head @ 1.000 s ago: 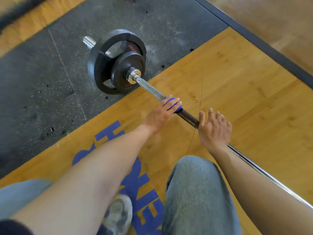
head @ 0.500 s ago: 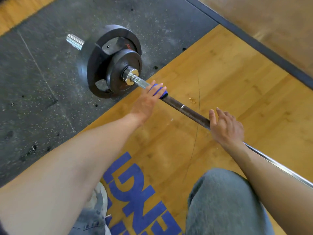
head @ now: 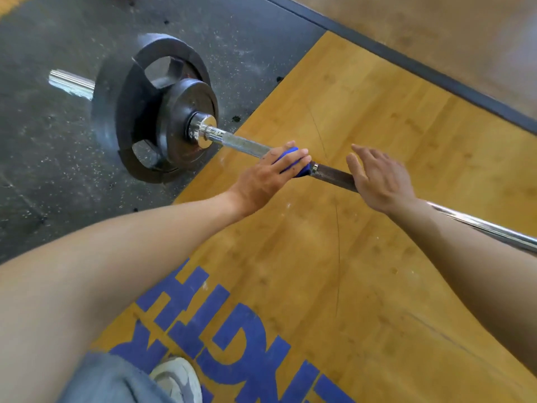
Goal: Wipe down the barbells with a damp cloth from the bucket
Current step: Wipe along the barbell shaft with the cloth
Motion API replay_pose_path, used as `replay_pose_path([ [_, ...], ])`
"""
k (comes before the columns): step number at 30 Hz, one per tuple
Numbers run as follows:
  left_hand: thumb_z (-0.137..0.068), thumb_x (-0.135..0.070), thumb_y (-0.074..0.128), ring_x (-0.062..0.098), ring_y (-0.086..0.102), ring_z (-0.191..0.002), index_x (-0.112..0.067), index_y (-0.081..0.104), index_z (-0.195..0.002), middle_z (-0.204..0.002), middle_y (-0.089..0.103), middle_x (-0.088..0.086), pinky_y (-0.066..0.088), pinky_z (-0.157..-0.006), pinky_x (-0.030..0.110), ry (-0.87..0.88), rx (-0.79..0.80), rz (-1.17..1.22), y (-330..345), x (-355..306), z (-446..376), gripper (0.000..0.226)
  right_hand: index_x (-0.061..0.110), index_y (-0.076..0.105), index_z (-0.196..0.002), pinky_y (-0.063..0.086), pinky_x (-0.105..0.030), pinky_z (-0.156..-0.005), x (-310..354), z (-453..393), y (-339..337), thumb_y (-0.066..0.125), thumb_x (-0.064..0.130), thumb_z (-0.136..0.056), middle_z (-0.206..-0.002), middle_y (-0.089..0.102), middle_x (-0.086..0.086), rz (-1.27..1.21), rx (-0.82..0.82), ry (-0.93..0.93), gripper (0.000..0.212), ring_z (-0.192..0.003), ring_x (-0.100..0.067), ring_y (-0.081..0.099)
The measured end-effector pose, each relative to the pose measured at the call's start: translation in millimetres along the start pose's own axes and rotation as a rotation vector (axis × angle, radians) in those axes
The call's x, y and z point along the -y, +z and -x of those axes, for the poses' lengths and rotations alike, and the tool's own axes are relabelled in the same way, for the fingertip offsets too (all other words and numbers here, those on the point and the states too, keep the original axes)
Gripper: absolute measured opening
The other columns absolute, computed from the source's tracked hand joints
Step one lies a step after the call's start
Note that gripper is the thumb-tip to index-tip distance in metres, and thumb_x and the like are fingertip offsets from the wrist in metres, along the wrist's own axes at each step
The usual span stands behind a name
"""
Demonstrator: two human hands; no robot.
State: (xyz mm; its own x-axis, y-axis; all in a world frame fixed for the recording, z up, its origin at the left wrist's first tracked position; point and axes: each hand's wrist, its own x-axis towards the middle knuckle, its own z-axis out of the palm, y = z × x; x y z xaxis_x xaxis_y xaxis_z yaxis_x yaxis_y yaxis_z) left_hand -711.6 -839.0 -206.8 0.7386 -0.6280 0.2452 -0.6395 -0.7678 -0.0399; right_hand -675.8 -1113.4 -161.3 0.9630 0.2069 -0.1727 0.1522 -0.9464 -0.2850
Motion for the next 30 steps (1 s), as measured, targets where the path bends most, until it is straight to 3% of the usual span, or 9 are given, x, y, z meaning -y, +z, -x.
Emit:
replay_pose_path([
  [6, -0.085, 0.024, 0.048, 0.034, 0.034, -0.149, -0.009, 0.033, -0.158, -0.161, 0.037, 0.009, 0.045, -0.113, 0.046, 0.084, 0.020, -0.016, -6, 23, 5, 0.082, 0.035, 0.042, -0.150, 0.038, -0.044, -0.103, 2, 2, 18, 0.004, 0.065, -0.099, -0.157, 0.043, 0.008, 0.020, 0.075, 0.057, 0.070, -0.140, -0.025, 0.043],
  [10, -0.087, 0.023, 0.048, 0.037, 0.027, -0.152, -0.010, 0.026, -0.159, -0.163, 0.031, 0.009, 0.050, -0.106, 0.052, -0.151, 0.011, -0.059, -5, 35, 37, 0.082, 0.033, 0.047, -0.144, 0.038, -0.047, -0.102, 7, 8, 18, 0.005, 0.064, -0.101, -0.148, 0.052, -0.003, 0.005, 0.097, 0.058, 0.068, -0.135, -0.030, 0.046],
  [13, -0.082, 0.021, 0.055, 0.037, 0.035, -0.149, -0.008, 0.036, -0.156, -0.160, 0.039, 0.008, 0.053, -0.103, 0.047, -0.235, -0.005, -0.104, -9, 1, 39, 0.081, 0.031, 0.047, -0.145, 0.038, -0.045, -0.099, 12, 20, 18, 0.006, 0.064, -0.102, -0.146, 0.054, -0.005, 0.011, 0.092, 0.047, 0.068, -0.131, -0.032, 0.049],
  [17, -0.084, 0.019, 0.050, 0.038, 0.038, -0.146, -0.003, 0.039, -0.154, -0.159, 0.041, 0.011, 0.038, -0.114, 0.042, -0.058, -0.009, -0.171, -19, -11, 38, 0.074, 0.032, 0.043, -0.150, 0.039, -0.043, -0.099, 17, 33, 19, 0.006, 0.063, -0.102, -0.149, 0.052, -0.004, 0.024, 0.092, 0.041, 0.068, -0.132, -0.031, 0.049],
  [20, -0.084, 0.022, 0.048, 0.036, 0.032, -0.149, -0.007, 0.030, -0.159, -0.161, 0.035, 0.011, 0.040, -0.116, 0.046, 0.045, 0.078, -0.186, -29, 29, 55, 0.082, 0.028, 0.051, -0.137, 0.042, -0.044, -0.091, 21, 41, 24, 0.007, 0.053, -0.106, -0.134, 0.060, -0.006, 0.092, 0.069, 0.010, 0.059, -0.121, -0.032, 0.054],
  [22, -0.087, 0.018, 0.050, 0.037, 0.032, -0.149, -0.005, 0.030, -0.158, -0.160, 0.037, 0.012, 0.041, -0.116, 0.047, 0.006, 0.059, -0.226, -34, 31, 64, 0.077, 0.028, 0.051, -0.126, 0.042, -0.048, -0.097, 23, 46, 31, 0.008, 0.044, -0.107, -0.126, 0.060, -0.007, 0.148, 0.041, 0.004, 0.050, -0.122, -0.033, 0.053],
  [24, -0.088, 0.010, 0.055, 0.038, 0.038, -0.144, -0.002, 0.039, -0.153, -0.155, 0.046, 0.012, 0.041, -0.116, 0.044, 0.019, -0.014, -0.365, -25, 4, 64, 0.068, 0.028, 0.050, -0.133, 0.035, -0.052, -0.108, 25, 51, 38, 0.005, 0.047, -0.104, -0.136, 0.056, -0.007, 0.210, -0.012, 0.020, 0.057, -0.136, -0.031, 0.045],
  [27, -0.088, 0.015, 0.043, 0.042, 0.033, -0.147, -0.001, 0.033, -0.157, -0.160, 0.038, 0.014, 0.028, -0.120, 0.043, 0.091, -0.002, -0.276, -20, -32, 55, 0.071, 0.025, 0.051, -0.144, 0.027, -0.051, -0.116, 29, 55, 44, 0.002, 0.056, -0.101, -0.153, 0.047, -0.009, 0.215, -0.068, 0.070, 0.072, -0.147, -0.027, 0.034],
  [30, -0.086, 0.019, 0.040, 0.038, 0.028, -0.151, -0.004, 0.027, -0.159, -0.164, 0.030, 0.014, 0.027, -0.123, 0.046, 0.197, 0.073, -0.209, -33, -1, 54, 0.078, 0.024, 0.048, -0.148, 0.019, -0.051, -0.121, 31, 57, 42, 0.005, 0.055, -0.103, -0.159, 0.040, -0.010, 0.210, -0.066, 0.089, 0.070, -0.151, -0.026, 0.028],
])
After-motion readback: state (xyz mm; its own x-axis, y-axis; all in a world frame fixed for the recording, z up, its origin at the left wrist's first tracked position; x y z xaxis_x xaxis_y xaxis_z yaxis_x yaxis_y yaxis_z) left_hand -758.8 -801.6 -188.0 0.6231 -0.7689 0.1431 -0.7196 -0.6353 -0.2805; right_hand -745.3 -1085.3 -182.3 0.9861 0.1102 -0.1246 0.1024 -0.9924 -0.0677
